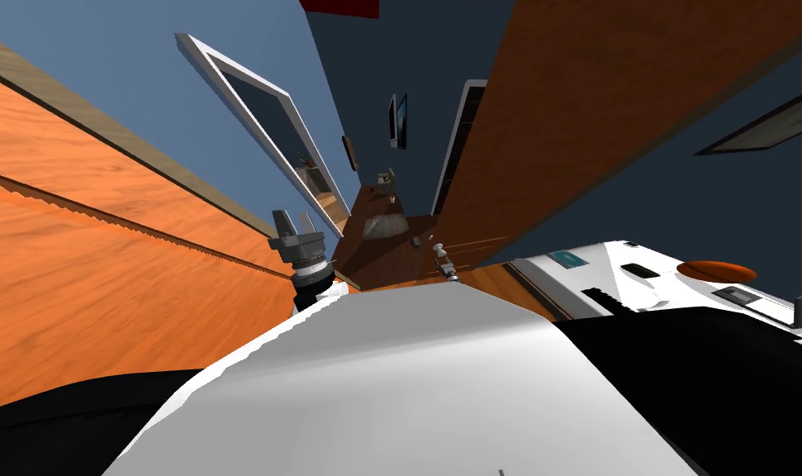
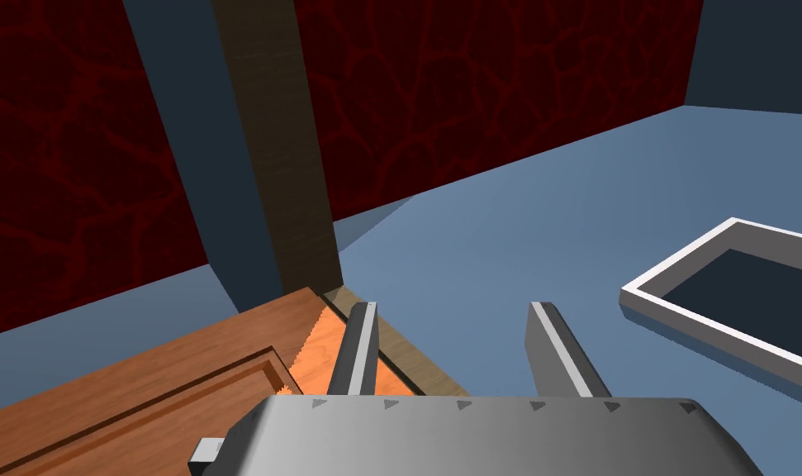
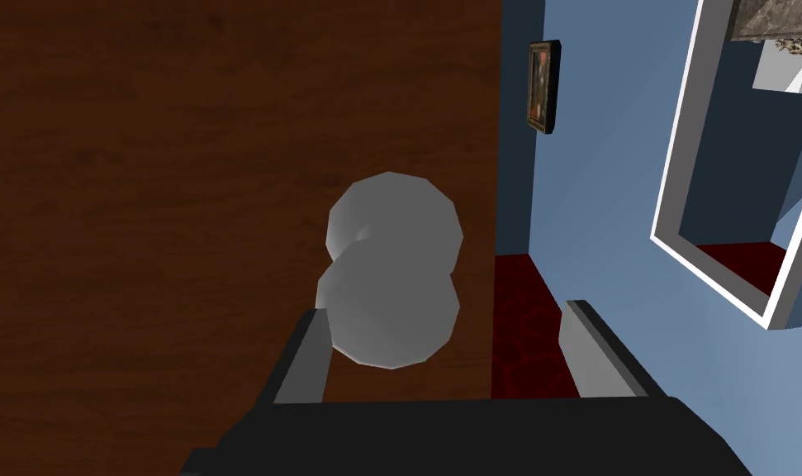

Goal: Pull the door open

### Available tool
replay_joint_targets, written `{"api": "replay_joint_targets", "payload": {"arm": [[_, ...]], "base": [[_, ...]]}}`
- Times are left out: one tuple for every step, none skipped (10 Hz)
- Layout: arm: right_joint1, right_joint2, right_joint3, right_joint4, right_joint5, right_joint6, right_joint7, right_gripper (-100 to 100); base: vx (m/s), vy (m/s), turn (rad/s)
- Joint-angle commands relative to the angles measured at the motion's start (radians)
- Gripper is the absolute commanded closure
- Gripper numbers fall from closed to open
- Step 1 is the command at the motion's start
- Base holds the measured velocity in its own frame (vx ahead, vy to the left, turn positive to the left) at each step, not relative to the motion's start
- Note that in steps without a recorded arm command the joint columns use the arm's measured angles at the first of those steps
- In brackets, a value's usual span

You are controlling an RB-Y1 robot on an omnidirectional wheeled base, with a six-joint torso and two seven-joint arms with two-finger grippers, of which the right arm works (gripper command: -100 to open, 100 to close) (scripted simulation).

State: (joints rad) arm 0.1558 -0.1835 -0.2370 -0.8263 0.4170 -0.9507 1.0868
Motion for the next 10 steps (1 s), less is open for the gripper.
{"api": "replay_joint_targets", "payload": {"arm": [[0.005,-0.009,0.002,-0.010,0.000,-0.001,-0.009,-100],[0.007,-0.015,0.003,-0.015,0.000,-0.002,-0.015,-100],[0.009,-0.021,0.004,-0.020,0.000,-0.004,-0.021,-100],[0.011,-0.026,0.005,-0.024,0.000,-0.005,-0.025,-100],[0.013,-0.031,0.006,-0.028,0.000,-0.006,-0.029,-100],[0.013,-0.029,0.006,-0.027,0.000,-0.004,-0.027,-100],[0.013,-0.037,-0.012,-0.008,-0.012,-0.018,-0.026,-100],[0.013,-0.039,-0.018,-0.003,-0.016,-0.022,-0.026,-100],[0.014,-0.044,-0.030,0.009,-0.024,-0.030,-0.024,-100],[0.014,-0.049,-0.042,0.022,-0.032,-0.039,-0.023,-100]], "base": [[-0.192,0.036,-0.025],[-0.175,-0.015,-0.034],[-0.193,-0.059,-0.037],[-0.208,-0.064,-0.029],[-0.182,-0.061,-0.039],[-0.077,-0.029,-0.007],[0.114,0.035,0.181],[0.192,0.051,0.125],[0.209,0.045,0.142],[0.206,0.046,0.176]]}}
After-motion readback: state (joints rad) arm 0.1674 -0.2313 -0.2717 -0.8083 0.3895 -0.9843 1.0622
